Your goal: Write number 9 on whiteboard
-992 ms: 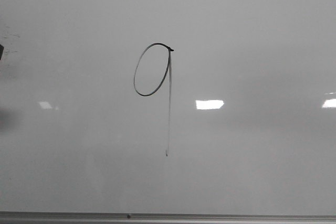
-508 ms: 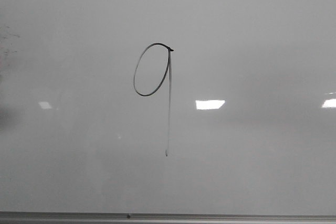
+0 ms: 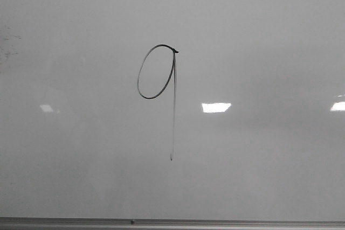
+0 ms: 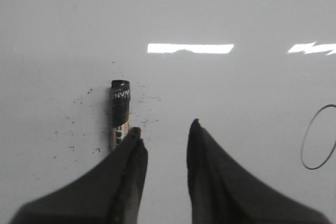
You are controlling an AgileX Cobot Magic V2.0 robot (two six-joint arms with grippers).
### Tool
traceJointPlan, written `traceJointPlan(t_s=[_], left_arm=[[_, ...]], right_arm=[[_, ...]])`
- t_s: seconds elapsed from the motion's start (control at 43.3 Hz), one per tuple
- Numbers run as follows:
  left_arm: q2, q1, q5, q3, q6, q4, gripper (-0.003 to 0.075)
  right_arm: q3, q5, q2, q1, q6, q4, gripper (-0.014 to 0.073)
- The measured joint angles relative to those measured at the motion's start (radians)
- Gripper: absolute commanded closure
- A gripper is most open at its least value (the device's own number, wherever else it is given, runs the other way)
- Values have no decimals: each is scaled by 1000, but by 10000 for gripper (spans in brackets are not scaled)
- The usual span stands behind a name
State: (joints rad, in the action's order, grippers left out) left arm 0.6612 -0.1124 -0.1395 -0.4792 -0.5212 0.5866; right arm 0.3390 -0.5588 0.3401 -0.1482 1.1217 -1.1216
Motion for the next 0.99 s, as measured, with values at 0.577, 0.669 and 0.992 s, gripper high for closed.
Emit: traceJointPlan(t_s=[0.577, 0.669, 0.992], left_arm=[[-331, -9, -6, 74, 0, 2, 739], [-331, -9, -6, 74, 0, 2, 739], [-334, -9, 0, 87, 8, -19, 739]], right_arm=[[0, 0, 0, 0, -2, 0, 663], [0, 0, 0, 0, -2, 0, 663], [0, 0, 0, 0, -2, -2, 663]])
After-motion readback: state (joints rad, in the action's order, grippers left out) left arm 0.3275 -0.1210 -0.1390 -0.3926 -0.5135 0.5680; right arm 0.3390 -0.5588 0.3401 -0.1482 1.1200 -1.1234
